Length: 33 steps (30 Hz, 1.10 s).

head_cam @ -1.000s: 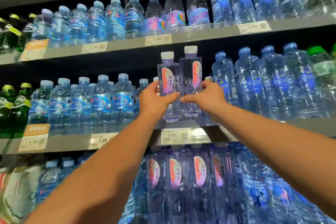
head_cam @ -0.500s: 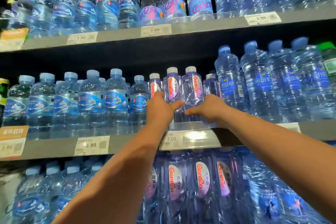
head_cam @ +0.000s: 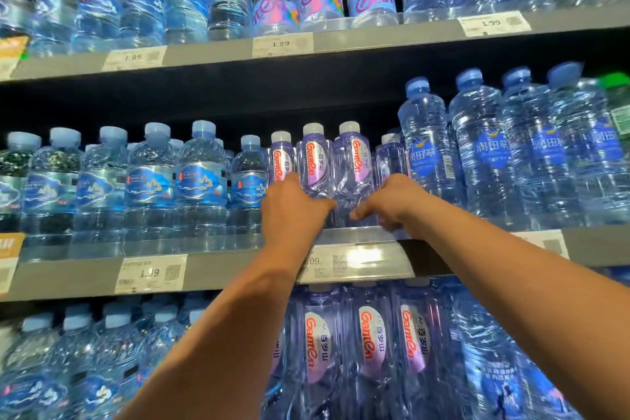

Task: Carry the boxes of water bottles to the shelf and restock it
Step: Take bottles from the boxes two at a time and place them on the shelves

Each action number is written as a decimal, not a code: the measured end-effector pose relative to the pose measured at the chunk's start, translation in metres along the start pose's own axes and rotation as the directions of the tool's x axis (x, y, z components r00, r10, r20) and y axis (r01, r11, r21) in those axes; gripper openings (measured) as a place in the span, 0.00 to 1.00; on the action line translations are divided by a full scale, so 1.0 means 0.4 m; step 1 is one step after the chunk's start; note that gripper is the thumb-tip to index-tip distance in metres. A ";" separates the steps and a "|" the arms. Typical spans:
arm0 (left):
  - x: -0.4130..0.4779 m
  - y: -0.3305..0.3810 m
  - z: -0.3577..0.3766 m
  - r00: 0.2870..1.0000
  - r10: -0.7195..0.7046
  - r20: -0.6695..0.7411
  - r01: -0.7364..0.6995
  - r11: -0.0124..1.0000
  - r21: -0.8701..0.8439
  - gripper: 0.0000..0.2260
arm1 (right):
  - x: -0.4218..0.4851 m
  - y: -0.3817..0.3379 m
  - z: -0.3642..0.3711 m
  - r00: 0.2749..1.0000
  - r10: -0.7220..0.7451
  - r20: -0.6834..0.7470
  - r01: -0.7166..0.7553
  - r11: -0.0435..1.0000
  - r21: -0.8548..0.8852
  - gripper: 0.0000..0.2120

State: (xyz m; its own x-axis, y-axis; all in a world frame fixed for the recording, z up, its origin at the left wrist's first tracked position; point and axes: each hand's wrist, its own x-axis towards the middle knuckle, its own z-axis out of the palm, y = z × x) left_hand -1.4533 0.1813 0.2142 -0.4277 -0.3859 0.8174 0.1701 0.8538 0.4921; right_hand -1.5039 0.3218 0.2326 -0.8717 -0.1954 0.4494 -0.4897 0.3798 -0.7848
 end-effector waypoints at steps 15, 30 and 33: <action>-0.006 0.010 0.006 0.998 -0.062 -0.009 0.063 0.992 0.108 0.21 | -0.012 0.003 0.012 0.989 -0.075 -0.131 0.041 0.969 -0.244 0.26; -0.161 0.015 -0.082 0.979 0.094 0.180 -0.161 0.898 0.409 0.20 | -0.200 -0.009 -0.016 0.944 -0.310 0.116 0.306 0.683 -0.663 0.18; -0.207 0.023 -0.106 0.969 0.105 0.224 -0.193 0.887 0.419 0.21 | -0.241 0.002 -0.020 0.927 -0.332 0.175 0.345 0.572 -0.744 0.17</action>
State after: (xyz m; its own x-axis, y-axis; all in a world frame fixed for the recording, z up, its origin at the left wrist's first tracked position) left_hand -1.3787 0.2064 0.1636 -0.5950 -0.2062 0.7768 -0.1383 0.9784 0.1538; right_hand -1.4202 0.3481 0.1920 -0.6483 -0.4654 0.6026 -0.5681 0.8226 0.0241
